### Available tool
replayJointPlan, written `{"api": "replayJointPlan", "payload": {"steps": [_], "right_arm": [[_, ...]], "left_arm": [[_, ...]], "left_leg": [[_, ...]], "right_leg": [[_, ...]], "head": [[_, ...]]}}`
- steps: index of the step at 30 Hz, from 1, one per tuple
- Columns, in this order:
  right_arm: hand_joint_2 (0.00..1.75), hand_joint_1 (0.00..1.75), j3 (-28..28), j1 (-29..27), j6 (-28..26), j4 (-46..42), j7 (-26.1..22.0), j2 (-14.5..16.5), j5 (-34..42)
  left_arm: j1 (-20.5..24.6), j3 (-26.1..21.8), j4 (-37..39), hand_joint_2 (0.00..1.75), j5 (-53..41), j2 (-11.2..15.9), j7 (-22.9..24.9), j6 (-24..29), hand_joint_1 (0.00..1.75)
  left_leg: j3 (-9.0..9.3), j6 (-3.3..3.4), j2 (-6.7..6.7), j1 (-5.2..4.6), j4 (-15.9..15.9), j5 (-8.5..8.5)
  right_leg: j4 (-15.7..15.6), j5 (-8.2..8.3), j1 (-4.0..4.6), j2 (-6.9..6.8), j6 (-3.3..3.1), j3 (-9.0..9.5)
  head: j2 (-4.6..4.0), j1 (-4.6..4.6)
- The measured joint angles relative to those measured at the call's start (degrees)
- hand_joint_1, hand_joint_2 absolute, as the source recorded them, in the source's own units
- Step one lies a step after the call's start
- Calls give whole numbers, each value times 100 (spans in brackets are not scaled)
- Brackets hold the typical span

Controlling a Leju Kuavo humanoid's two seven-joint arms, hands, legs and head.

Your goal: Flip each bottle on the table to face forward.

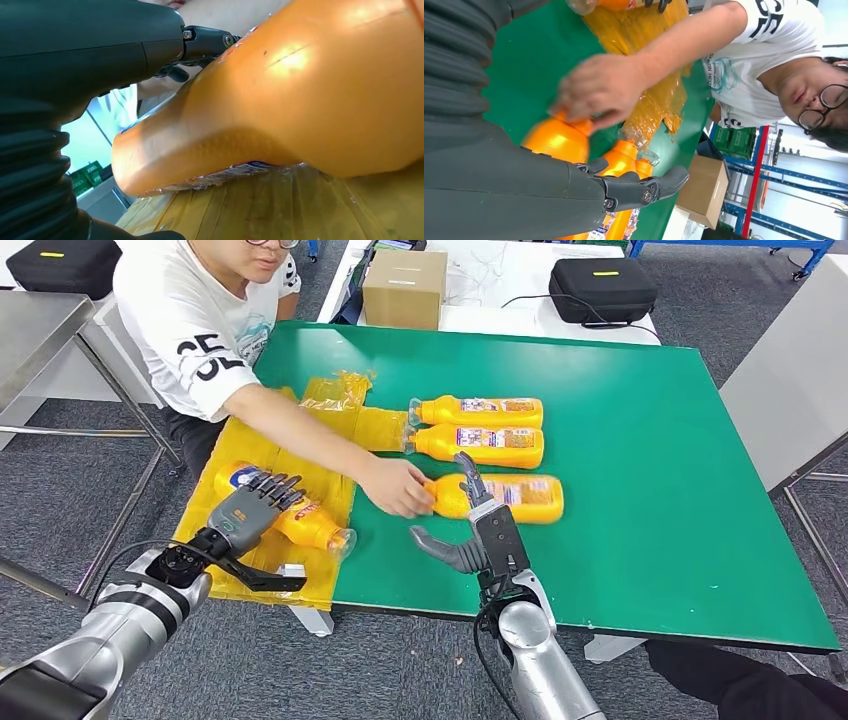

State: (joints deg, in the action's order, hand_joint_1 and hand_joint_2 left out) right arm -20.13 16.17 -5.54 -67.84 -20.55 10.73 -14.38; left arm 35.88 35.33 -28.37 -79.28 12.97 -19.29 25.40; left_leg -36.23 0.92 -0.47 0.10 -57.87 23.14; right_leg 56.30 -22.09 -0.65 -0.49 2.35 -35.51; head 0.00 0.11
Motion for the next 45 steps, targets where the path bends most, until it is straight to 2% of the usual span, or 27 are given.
{"api": "replayJointPlan", "payload": {"steps": [14, 19, 22, 24, 26, 29, 34, 38, 39, 43, 45], "right_arm": [[175, 0, 0, 0, 48, 0, 2, -36, -9], [175, 0, 0, -1, 69, 2, 9, -61, -52], [175, 0, 0, -9, -28, 10, 9, -87, -117], [175, 0, 0, -32, -157, 27, 9, -104, -172], [175, 0, 1, -77, -293, 50, 12, -123, -238], [175, 0, 2, -146, -410, 92, 26, -143, -302], [175, 0, 2, -182, -434, 137, 28, -144, -310], [0, 0, 2, -183, -446, 153, 31, -144, -316], [0, 0, 2, -184, -470, 158, 40, -144, -334], [175, 0, 2, -201, -732, 186, 209, -169, -599], [175, 0, 2, -211, -868, 217, 372, -202, -808]], "left_arm": [[67, 155, 85, 175, 151, 1, -151, 44, 0], [-62, 124, 72, 175, 855, 7, -475, 328, 0], [-429, -200, -152, 175, 2068, -4, -1165, 452, 0], [-861, -634, -552, 175, 3079, -51, -1686, 273, 0], [-1348, -1138, -1098, 175, 4026, -149, -1969, -25, 0], [-1837, -1740, -1786, 175, 4805, -302, -2055, -280, 0], [-2167, -2224, -2360, 175, 4893, -424, -2073, -367, 0], [-2260, -2375, -2560, 175, 4955, -471, -2073, -398, 0], [-2284, -2411, -2611, 175, 5064, -485, -2073, -447, 0], [-2410, -2666, -2950, 175, 6101, -638, -2074, -856, 0], [-2452, -2821, -3104, 175, 6478, -743, -2075, -1054, 0]], "left_leg": [[4, 1, -4, -1, 0, 0], [3, 0, -2, -1, 0, 1], [3, 0, 9, -2, 0, 4], [0, -2, 22, -2, 0, 8], [-10, -3, 33, -2, 0, 11], [-27, -5, 33, -2, -1, 13], [-33, -8, 32, 1, 0, 15], [-33, -8, 32, 2, 0, 15], [-33, -8, 32, 2, 0, 15], [-34, -8, 30, 0, 0, 15], [-36, -7, 28, 0, 0, 15]], "right_leg": [[0, 0, -1, -4, 0, 8], [0, 0, -1, -3, 0, 8], [-1, 0, -1, 2, 0, 1], [-2, 0, -2, 13, 0, -10], [-3, 0, -2, 24, 0, -26], [-3, 0, -1, 26, 1, -42], [-2, -1, 2, 26, 0, -48], [-2, 0, 2, 26, 0, -48], [-2, 0, 2, 26, 0, -48], [-3, 0, 0, 25, 1, -48], [-3, 0, 0, 24, 1, -48]], "head": [[0, 0], [0, 1], [0, 1], [0, 2], [0, 3], [0, 3], [0, 0], [0, 1], [0, 1], [0, 1], [0, 1]]}}
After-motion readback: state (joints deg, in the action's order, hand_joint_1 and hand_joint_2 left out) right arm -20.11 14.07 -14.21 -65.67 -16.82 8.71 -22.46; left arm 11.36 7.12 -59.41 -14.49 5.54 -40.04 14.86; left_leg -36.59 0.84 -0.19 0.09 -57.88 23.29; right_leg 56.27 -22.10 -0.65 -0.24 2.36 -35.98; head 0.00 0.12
